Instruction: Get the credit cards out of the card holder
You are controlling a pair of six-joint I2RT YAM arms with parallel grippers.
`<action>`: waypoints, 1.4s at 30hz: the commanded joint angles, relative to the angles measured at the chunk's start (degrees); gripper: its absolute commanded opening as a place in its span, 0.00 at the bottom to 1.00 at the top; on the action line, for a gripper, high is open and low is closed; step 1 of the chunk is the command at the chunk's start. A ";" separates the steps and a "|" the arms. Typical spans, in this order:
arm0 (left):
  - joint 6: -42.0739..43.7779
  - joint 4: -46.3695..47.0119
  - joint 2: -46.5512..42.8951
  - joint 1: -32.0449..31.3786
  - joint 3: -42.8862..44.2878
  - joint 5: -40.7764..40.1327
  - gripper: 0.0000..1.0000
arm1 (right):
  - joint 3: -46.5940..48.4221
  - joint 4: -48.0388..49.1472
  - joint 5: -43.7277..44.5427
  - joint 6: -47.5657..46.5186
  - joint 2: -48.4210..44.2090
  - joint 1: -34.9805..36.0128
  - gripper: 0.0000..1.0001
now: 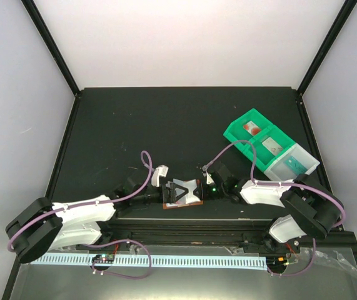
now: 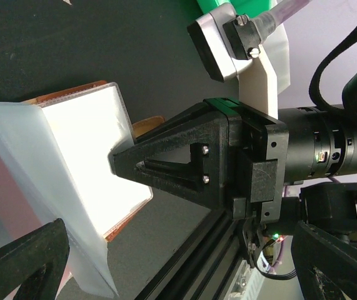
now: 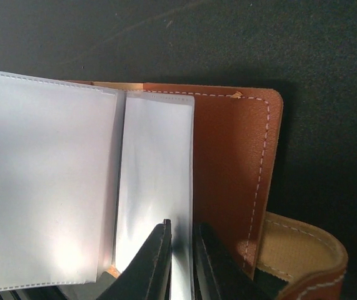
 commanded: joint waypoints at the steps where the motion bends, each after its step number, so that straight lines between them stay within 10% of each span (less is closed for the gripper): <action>1: -0.11 1.83 0.26 0.10 1.86 -0.20 0.99 | -1.16 -0.65 0.47 0.10 -0.52 0.43 0.14; 42: -2.67 14.44 17.51 -2.55 9.30 4.95 0.99 | -5.24 -11.56 14.22 0.20 -25.28 0.35 0.24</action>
